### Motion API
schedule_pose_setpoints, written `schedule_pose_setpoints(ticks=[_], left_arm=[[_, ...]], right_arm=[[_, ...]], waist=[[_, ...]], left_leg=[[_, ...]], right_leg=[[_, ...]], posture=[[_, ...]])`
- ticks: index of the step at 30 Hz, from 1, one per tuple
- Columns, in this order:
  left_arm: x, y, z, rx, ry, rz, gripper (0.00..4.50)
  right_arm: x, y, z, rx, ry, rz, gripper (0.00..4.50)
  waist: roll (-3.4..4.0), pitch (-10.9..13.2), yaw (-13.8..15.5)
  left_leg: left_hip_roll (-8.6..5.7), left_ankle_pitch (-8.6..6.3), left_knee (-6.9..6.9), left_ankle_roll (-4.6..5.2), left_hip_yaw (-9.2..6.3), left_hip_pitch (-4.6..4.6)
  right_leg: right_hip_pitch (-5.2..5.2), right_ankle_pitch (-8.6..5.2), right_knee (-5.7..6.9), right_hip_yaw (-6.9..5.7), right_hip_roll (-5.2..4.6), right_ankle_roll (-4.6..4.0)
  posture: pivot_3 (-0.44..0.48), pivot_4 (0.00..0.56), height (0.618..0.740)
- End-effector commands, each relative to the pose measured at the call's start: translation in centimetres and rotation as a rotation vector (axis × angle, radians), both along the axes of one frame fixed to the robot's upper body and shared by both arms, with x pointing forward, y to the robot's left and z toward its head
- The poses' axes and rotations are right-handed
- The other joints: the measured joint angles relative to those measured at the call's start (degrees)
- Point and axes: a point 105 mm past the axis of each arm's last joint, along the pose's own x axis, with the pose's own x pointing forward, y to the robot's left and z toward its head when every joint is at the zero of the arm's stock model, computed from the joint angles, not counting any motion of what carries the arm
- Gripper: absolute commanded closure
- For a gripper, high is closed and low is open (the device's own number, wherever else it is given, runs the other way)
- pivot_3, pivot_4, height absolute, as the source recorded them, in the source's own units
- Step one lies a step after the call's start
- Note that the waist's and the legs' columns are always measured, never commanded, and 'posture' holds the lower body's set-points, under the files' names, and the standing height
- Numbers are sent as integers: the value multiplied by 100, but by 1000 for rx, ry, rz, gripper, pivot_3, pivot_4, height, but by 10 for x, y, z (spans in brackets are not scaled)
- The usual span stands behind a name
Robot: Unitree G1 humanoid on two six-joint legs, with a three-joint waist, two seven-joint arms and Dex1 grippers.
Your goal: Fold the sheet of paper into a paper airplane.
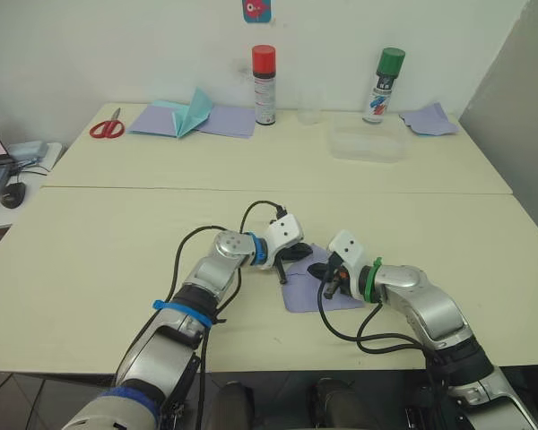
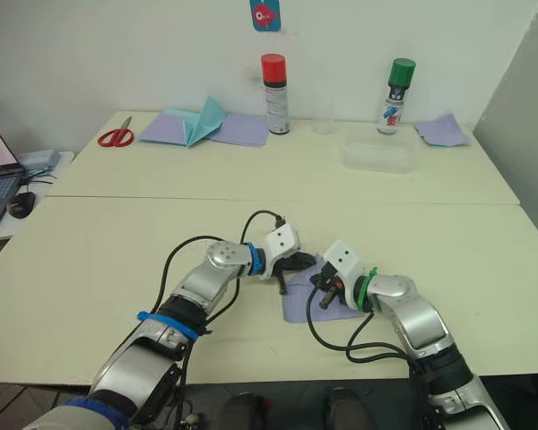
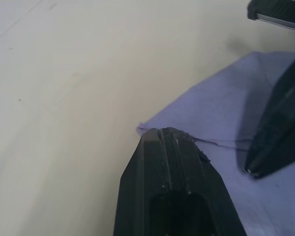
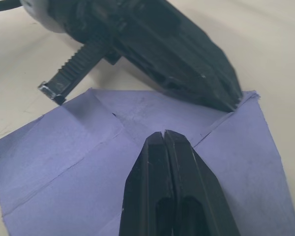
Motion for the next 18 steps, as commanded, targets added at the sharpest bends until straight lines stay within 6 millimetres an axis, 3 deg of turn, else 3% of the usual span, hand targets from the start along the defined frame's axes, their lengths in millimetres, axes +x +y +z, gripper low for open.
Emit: schedule_pose_setpoints(ticks=[1,6,14,18], left_arm=[[10,-3,-4,9,-20,58,4477],[16,-10,13,-65,-52,68,4477],[2,8,38,-131,-102,43,4477],[-16,21,34,-91,-90,26,4477]], right_arm=[[-7,3,-16,-22,69,15,4500],[-6,3,-16,-20,66,10,4500],[-2,3,-15,-17,62,5,4500],[-1,3,-14,-14,61,3,4500]], waist=[[0,0,0],[-1,0,-18],[2,2,-44],[2,2,-56]], left_leg=[[0,0,0,0,0,0],[0,0,-1,0,1,-1],[9,0,-9,0,-1,-3],[9,0,-5,0,1,0]], right_leg=[[0,0,-1,0,0,0],[-1,1,0,1,1,2],[-11,-1,5,1,9,-2],[-9,0,5,10,6,-1]], posture=[[0,150,740],[0,150,740],[0,150,740],[0,150,740]])
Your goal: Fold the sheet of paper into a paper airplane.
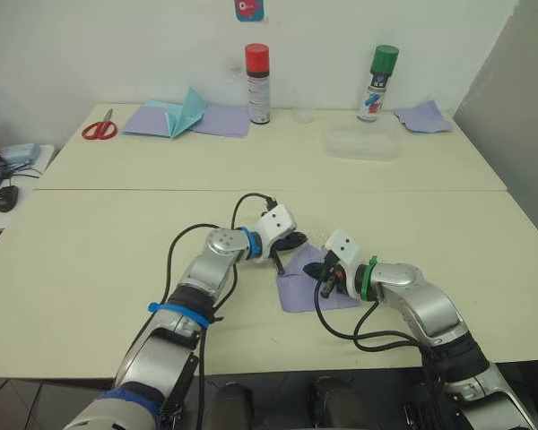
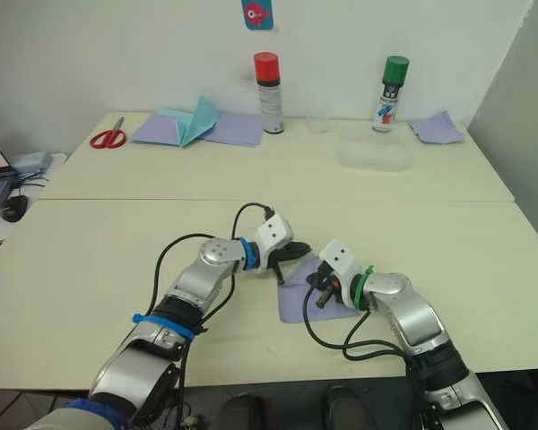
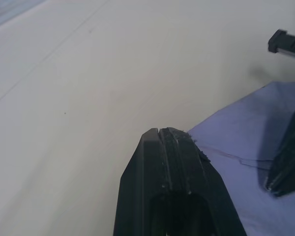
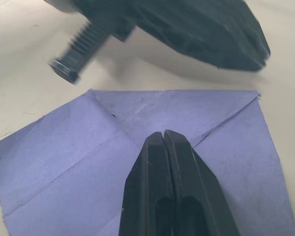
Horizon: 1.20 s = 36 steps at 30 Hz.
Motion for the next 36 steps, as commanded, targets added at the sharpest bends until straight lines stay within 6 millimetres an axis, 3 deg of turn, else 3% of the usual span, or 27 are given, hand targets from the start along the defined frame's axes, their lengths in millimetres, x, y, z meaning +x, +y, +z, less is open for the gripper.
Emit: schedule_pose_setpoints(ticks=[1,8,14,18,23,29,36], left_arm=[[-13,4,7,1,-13,-32,4477],[-33,7,-22,58,81,-21,4477],[-41,15,-55,201,134,-25,4477],[-40,15,-56,183,143,-14,4477],[-38,16,-56,187,138,-13,4477],[-35,16,-54,189,128,-7,4477],[-38,15,-55,197,129,-22,4477]], right_arm=[[-3,-3,-15,-24,56,-14,4500],[-1,-3,-13,-23,54,-9,4500],[20,7,20,96,-111,-34,4500],[31,15,31,156,-155,-67,4500],[31,18,12,73,-128,-58,4500],[40,-3,-10,-57,-105,-138,4500],[66,-24,0,-12,-148,-353,4500]], waist=[[0,0,-7],[0,-1,-3],[1,-2,-4],[5,-2,4],[5,-2,34],[12,-10,35],[13,-13,36]], left_leg=[[0,0,0,0,0,0],[1,0,2,0,-1,1],[0,0,3,0,-1,6],[-1,0,2,0,-1,4],[-3,0,2,0,1,3],[-3,0,3,1,2,7],[-2,2,4,3,0,26]], right_leg=[[0,0,1,1,0,0],[0,0,1,-2,0,0],[4,0,1,-2,0,0],[4,1,1,-1,-1,0],[5,1,-2,0,-3,-1],[9,1,0,-2,-4,-1],[19,9,0,9,-7,-13]], posture=[[0,150,740],[0,150,740],[0,150,740],[0,150,740],[0,150,740],[0,150,740],[0,150,740]])
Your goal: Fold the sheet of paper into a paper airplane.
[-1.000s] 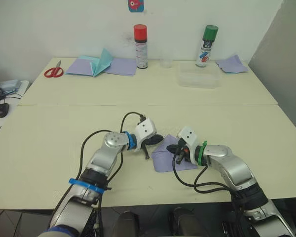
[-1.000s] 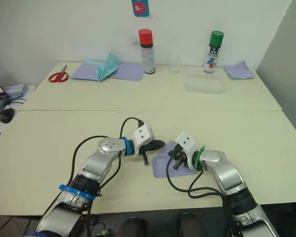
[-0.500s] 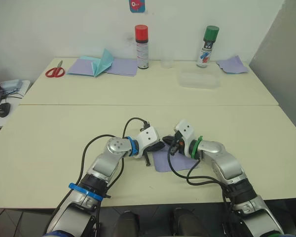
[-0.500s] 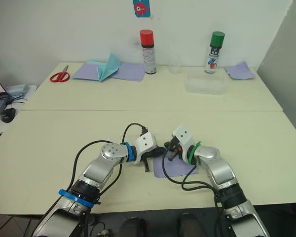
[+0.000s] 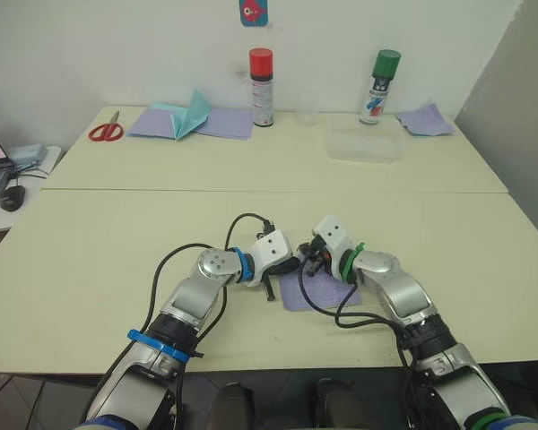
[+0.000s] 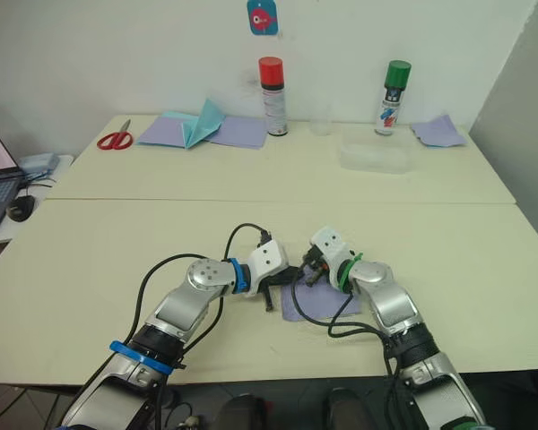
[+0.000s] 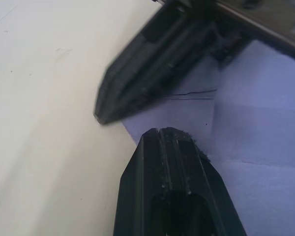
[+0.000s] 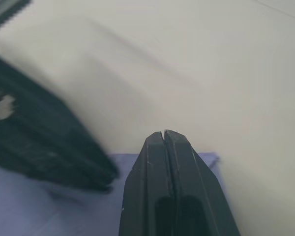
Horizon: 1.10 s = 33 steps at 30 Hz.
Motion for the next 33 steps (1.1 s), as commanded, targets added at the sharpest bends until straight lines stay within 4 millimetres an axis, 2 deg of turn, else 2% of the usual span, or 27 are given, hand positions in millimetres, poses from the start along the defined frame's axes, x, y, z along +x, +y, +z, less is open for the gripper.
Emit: schedule_pose_setpoints(ticks=[1,3,6,9,15,21,24,29,33], left_arm=[[-8,9,-25,80,72,12,4477],[-9,8,-25,83,75,8,4477],[-9,8,-27,87,75,5,4477],[-6,7,-29,93,67,8,4477],[-6,3,-28,85,62,-8,4477],[-10,2,-32,83,73,-29,4477],[-11,2,-34,87,75,-41,4477],[-10,4,-34,103,68,-55,4477],[-8,5,-34,103,64,-58,4477]], right_arm=[[15,-27,0,-19,-23,-148,4500],[16,-29,3,-10,-44,-162,4500],[12,-24,18,93,-70,-139,4500],[-4,-25,36,205,-71,-44,4500],[-29,-64,48,134,-16,48,4500],[-55,-93,26,-61,133,153,4500],[-59,-103,17,-140,158,164,4500],[-69,-106,2,-165,253,189,4500],[-75,-95,-2,-52,341,183,4500]], waist=[[0,0,1],[0,0,0],[0,0,6],[2,1,13],[7,4,16],[7,4,20],[7,4,17],[6,4,17],[4,2,17]], left_leg=[[0,0,0,0,1,0],[0,0,-1,0,4,0],[-2,0,-3,0,3,-3],[-1,-1,-4,0,2,-14],[-2,-1,0,0,1,-21],[-5,0,-1,1,1,-18],[-7,-1,-3,1,0,-18],[-8,-1,-2,1,-1,-18],[-7,-1,-2,0,-1,-18]], right_leg=[[0,0,-1,2,-2,0],[-1,2,-2,7,-4,2],[-2,3,-2,6,-4,4],[-8,3,-3,2,-4,4],[-8,3,-8,0,-13,5],[-8,-3,-11,1,-13,-6],[-8,-1,-13,3,-12,-3],[-9,0,-14,2,-12,0],[-7,-1,-16,-2,-12,0]], posture=[[0,150,740],[0,150,740],[0,150,740],[0,150,740],[0,150,740],[0,150,740],[0,150,740],[0,150,740],[0,150,740]])
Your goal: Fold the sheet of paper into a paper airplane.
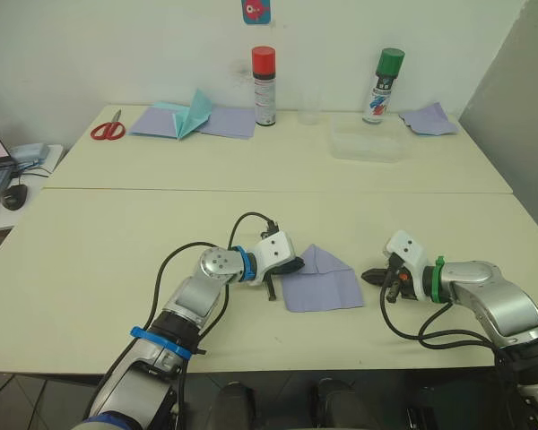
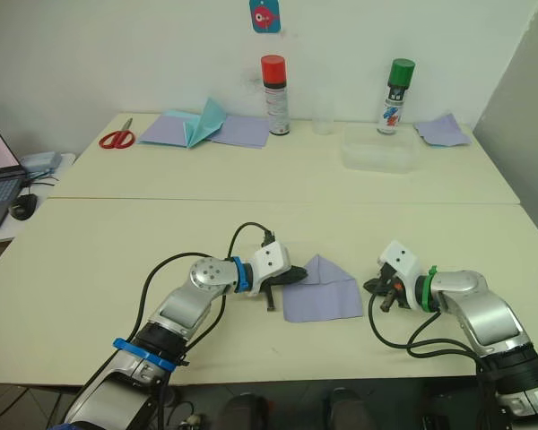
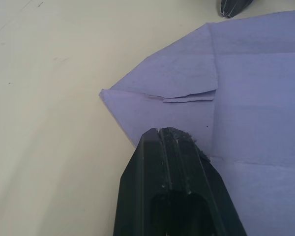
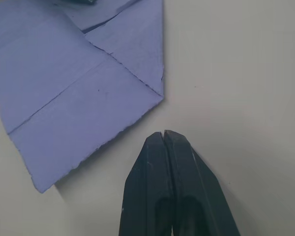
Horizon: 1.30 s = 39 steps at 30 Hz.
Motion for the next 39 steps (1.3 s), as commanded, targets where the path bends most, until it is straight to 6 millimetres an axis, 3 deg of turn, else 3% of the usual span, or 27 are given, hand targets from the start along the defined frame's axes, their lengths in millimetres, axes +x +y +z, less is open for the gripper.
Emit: schedule_pose_setpoints(ticks=[1,10,16,25,39], left_arm=[[-9,9,-31,95,86,4,4477],[-9,11,-32,100,82,-1,4477],[-10,10,-33,101,86,-9,4477],[-10,10,-34,102,99,-13,4477],[-14,25,-28,117,130,9,4477]], right_arm=[[-10,14,-6,111,123,-19,4500],[-10,34,16,366,278,-123,4500],[1,44,25,410,239,-140,4500],[19,76,37,476,182,-127,4500],[20,100,20,441,196,-106,4500]], waist=[[-2,-2,0],[1,-3,-4],[1,-3,-11],[2,-3,-8],[3,-3,-24]], left_leg=[[0,0,0,0,0,0],[8,0,-1,0,-8,0],[5,0,-1,0,-7,-3],[5,0,-1,1,-6,-4],[7,-1,-6,2,-5,-6]], right_leg=[[0,0,0,-1,0,0],[-1,1,5,1,6,2],[-3,2,0,3,1,4],[-4,3,2,-2,5,6],[-9,2,3,-5,11,3]], posture=[[0,150,740],[0,150,740],[0,150,740],[0,150,740],[0,150,740]])
